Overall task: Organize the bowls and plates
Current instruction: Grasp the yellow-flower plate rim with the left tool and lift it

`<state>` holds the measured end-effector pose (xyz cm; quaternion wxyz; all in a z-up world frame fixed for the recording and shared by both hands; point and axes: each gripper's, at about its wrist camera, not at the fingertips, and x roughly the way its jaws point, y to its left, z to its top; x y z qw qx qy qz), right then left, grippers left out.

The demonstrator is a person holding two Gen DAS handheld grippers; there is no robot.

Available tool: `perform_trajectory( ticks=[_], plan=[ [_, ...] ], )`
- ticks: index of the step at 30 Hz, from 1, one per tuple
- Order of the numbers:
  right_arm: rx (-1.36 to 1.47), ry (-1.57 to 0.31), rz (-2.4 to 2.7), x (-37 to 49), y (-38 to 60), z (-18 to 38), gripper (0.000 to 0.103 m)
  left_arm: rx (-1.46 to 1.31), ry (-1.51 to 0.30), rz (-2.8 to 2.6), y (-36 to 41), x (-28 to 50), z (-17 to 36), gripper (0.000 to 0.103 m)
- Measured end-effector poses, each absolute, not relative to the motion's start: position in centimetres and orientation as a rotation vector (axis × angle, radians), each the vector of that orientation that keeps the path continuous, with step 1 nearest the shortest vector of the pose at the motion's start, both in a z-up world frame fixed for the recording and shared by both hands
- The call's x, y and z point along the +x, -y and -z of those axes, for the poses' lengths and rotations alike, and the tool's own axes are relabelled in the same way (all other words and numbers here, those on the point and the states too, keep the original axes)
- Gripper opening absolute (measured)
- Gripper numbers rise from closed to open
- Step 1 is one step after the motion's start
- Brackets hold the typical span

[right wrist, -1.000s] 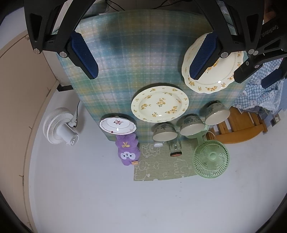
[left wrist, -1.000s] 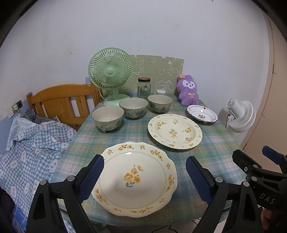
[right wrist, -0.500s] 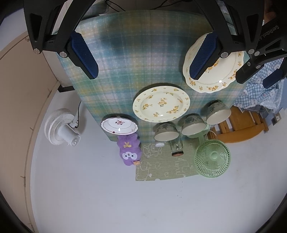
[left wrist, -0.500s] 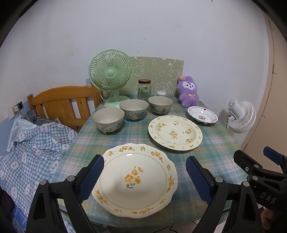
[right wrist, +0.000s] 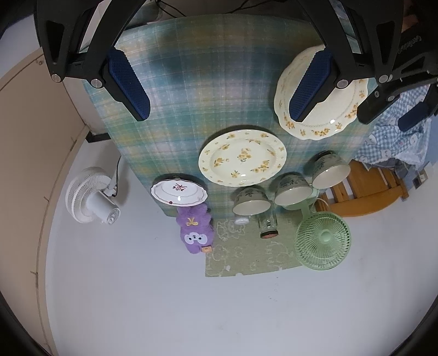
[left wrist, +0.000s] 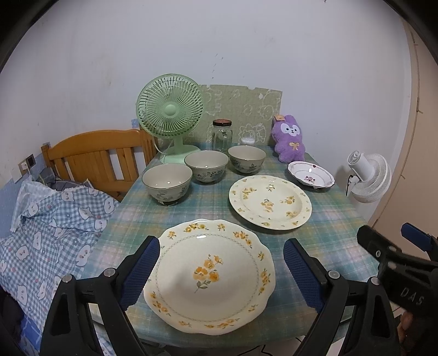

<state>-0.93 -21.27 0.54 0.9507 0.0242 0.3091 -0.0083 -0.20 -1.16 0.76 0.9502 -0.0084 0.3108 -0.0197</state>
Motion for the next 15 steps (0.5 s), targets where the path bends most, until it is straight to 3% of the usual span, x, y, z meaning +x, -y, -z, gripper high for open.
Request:
perform_trajectory(
  ticks=[15],
  plan=[
    [0.071,-0.698,0.017,4.2,15.5,0.0,0.098,0.010,-0.714,0.062,-3.9,4.9,0.7,0.081]
  ],
)
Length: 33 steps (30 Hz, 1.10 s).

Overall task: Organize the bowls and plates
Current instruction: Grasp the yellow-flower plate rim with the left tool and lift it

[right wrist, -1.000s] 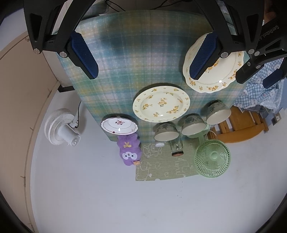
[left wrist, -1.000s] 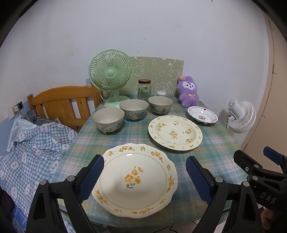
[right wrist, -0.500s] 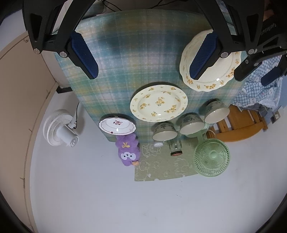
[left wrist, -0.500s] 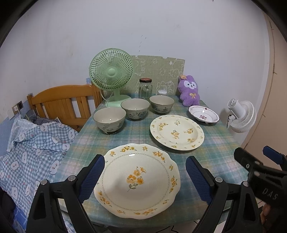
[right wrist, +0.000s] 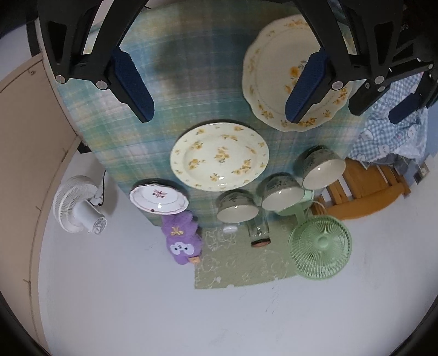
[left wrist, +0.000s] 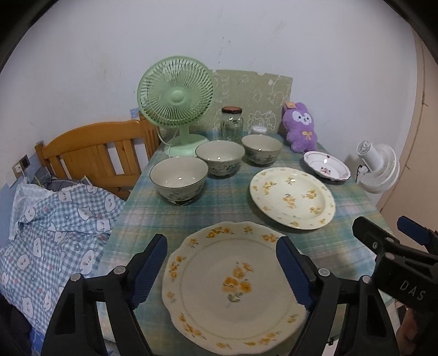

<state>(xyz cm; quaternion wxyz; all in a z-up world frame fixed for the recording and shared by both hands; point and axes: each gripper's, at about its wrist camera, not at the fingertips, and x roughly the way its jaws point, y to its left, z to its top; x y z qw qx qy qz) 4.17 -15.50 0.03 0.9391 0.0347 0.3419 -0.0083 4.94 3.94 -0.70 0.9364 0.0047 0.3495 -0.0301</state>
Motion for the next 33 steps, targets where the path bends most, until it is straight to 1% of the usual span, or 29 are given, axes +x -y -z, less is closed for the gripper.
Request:
perform_trajectory(
  ticks=[5,8,15,25,26,29,33],
  plan=[
    [0.066,-0.738,0.015,6.0,13.5,1.5,0.097,0.008,-0.770,0.059,-5.5,7.1,2.4,0.077],
    [0.075,-0.776,0.018,7.0,12.9,2.7,0.093,0.006,-0.810,0.054,-6.2,8.1,3.8,0.077],
    [0.052,-0.881,0.047,9.3,11.4,6.5,0.093,0.005,-0.907,0.045,-7.5,10.2,7.3,0.077],
    [0.038,-0.992,0.051,11.5,10.3,10.8,0.087,-0.012,-1.006,0.051,-8.6,12.3,11.0,0.076],
    [0.038,-1.001,0.052,11.8,10.2,11.1,0.087,-0.012,-1.014,0.052,-8.7,12.5,11.3,0.076],
    [0.040,-1.032,0.061,12.3,10.1,12.0,0.086,-0.007,-1.036,0.064,-8.7,12.8,11.9,0.069],
    [0.045,-1.080,0.073,12.6,10.0,13.0,0.080,-0.026,-1.070,0.094,-9.0,13.0,12.5,0.062]
  ],
)
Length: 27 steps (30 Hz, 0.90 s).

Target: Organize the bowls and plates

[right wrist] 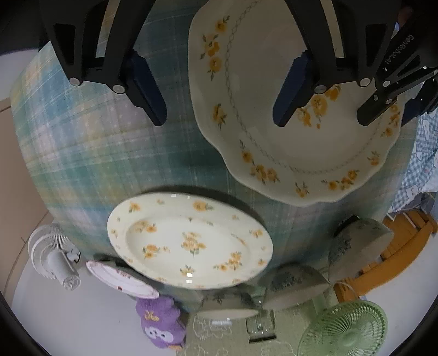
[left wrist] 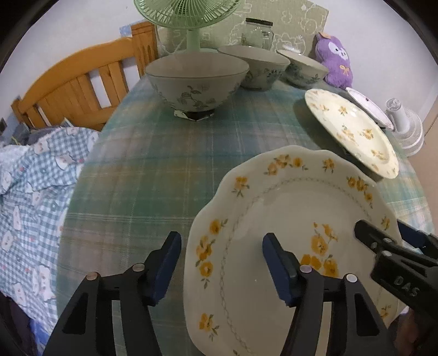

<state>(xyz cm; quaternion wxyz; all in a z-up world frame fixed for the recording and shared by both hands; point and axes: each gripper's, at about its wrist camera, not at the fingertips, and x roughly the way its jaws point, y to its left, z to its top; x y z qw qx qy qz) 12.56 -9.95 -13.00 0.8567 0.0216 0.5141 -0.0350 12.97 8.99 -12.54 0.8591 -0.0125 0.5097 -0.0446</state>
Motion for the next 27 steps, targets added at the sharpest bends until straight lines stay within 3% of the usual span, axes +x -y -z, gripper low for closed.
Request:
perform_trajectory(
  ticks=[8,27],
  plan=[
    [0.060,-1.124,0.022,12.6,9.0,13.4,0.068,-0.020,-1.099,0.135,-8.4,13.0,12.4,0.057],
    [0.061,-1.119,0.093,12.0,10.5,9.9,0.068,-0.014,-1.051,0.177,-6.3,12.6,8.8,0.056]
  ],
)
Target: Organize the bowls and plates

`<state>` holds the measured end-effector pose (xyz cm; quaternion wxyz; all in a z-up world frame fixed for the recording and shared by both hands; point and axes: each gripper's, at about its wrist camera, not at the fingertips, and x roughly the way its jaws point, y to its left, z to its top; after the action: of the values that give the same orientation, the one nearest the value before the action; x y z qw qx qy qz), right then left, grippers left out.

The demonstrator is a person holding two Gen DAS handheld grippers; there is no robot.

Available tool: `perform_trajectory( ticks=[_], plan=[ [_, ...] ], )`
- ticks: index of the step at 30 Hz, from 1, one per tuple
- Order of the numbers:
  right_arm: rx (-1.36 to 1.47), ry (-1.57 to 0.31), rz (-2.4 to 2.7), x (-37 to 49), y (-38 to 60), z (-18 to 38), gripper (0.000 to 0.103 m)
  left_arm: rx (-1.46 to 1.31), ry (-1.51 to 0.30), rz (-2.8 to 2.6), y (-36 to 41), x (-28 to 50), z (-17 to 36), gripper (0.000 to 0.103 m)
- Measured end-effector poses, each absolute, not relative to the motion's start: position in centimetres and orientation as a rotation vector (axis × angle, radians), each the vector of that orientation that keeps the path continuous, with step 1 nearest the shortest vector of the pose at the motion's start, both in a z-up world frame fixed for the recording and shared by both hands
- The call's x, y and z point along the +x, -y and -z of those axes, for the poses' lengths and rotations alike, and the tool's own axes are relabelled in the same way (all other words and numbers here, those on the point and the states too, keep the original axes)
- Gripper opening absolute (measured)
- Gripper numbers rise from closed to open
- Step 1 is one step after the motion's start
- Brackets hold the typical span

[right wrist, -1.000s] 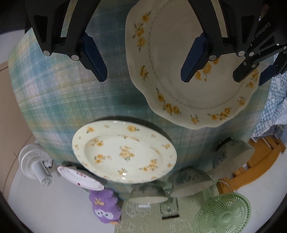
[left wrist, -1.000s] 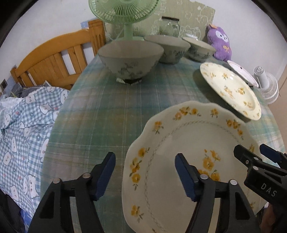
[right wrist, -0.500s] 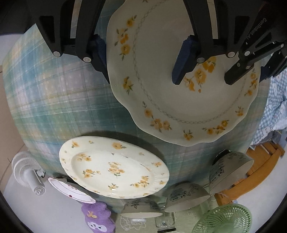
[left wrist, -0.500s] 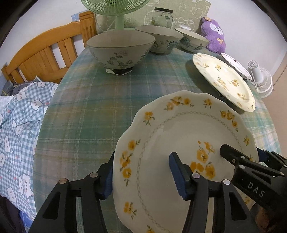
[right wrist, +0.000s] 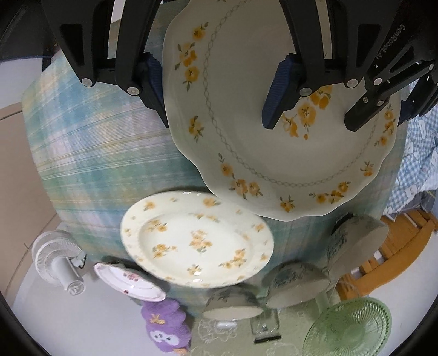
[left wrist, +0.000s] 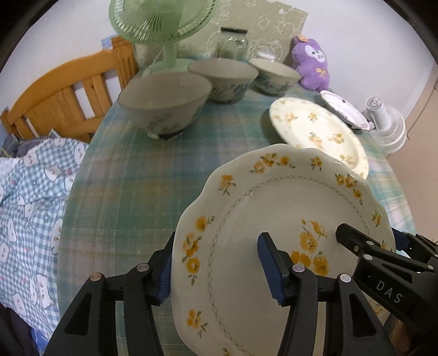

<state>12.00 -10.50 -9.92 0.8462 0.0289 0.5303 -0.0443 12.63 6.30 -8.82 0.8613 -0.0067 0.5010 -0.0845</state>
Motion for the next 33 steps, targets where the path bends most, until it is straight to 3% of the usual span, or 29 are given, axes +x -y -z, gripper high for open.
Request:
perform_trajectory(
  ticks=[6,33],
  plan=[
    [0.104,-1.097,0.110,11.3,13.0,8.8,0.062,-0.017,-1.030,0.184,-4.3,12.3,8.0,0.056],
    [0.096,-1.103,0.102,12.5,31.9,8.2,0.062,-0.021,-1.053,0.181,14.9,13.5,8.1,0.056]
  ],
)
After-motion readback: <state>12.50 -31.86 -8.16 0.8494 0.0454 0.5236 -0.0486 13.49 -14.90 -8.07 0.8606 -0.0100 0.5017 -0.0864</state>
